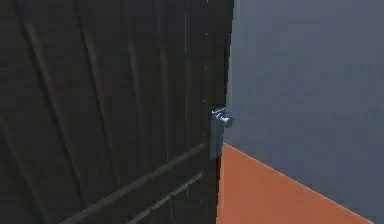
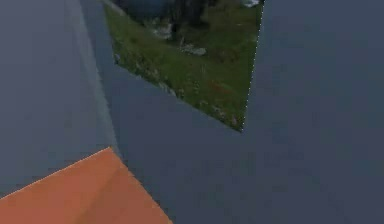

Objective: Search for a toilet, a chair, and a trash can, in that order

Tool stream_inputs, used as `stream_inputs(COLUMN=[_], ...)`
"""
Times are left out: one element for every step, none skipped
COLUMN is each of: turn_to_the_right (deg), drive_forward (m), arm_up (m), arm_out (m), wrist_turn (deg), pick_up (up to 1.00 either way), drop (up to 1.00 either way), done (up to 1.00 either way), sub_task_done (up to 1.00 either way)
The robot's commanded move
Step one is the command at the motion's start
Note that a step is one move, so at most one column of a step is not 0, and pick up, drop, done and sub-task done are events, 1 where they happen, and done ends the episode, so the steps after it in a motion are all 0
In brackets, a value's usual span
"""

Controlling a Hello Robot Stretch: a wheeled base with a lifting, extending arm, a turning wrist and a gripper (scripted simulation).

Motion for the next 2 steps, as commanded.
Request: stream_inputs(turn_to_the_right=[-42.0,0.0], drive_forward=[0.0,0.15], arm_up=[0.0,0.0], arm_out=[0.0,0.0], wrist_turn=[0.0,0.0], pick_up=[0.0,0.0], drop=[0.0,0.0], done=[0.0,0.0], sub_task_done=[0.0,0.0])
